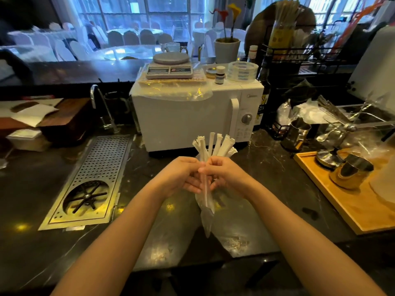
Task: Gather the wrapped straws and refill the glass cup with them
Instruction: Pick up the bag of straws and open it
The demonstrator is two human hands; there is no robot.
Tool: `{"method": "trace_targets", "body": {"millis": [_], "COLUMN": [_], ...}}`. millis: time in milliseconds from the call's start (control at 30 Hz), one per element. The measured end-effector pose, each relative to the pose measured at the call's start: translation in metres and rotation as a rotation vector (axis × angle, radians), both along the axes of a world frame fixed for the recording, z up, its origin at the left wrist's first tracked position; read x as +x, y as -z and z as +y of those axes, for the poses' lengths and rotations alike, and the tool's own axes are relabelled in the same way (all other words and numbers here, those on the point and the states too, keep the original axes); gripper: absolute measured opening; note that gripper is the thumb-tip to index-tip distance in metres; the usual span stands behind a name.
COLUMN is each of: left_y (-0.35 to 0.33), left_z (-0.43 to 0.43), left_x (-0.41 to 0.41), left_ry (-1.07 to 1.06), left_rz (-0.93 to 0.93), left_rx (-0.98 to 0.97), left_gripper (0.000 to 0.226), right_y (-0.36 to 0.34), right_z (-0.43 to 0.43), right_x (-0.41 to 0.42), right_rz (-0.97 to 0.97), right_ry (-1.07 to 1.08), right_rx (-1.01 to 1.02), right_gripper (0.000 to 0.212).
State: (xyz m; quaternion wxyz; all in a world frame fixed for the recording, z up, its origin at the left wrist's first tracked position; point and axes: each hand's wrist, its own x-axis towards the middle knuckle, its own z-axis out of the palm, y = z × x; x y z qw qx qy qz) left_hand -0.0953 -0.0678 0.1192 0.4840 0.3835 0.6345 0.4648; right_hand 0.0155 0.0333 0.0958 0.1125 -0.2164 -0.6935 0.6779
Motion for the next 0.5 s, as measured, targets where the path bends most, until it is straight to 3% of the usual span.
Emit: {"method": "trace_targets", "body": {"millis": [200, 500], "left_y": [0.013, 0.023], "left_z": [-0.008, -0.004], "left_x": [-0.008, -0.007], "left_ry": [-0.058, -0.127], "left_rz": [-0.024, -0.076], "left_rx": [-0.015, 0.013], "left_gripper": [0.026, 0.032], "right_y": [0.007, 0.014], "right_z": [0.0, 0.004], "right_x": [-0.016, -0.023], "right_rz": [-0.026, -0.057], "right_ry": [-0.121, -0.141], "right_rx": [0.018, 0.019], "right_gripper": [0.008, 0.032]}}
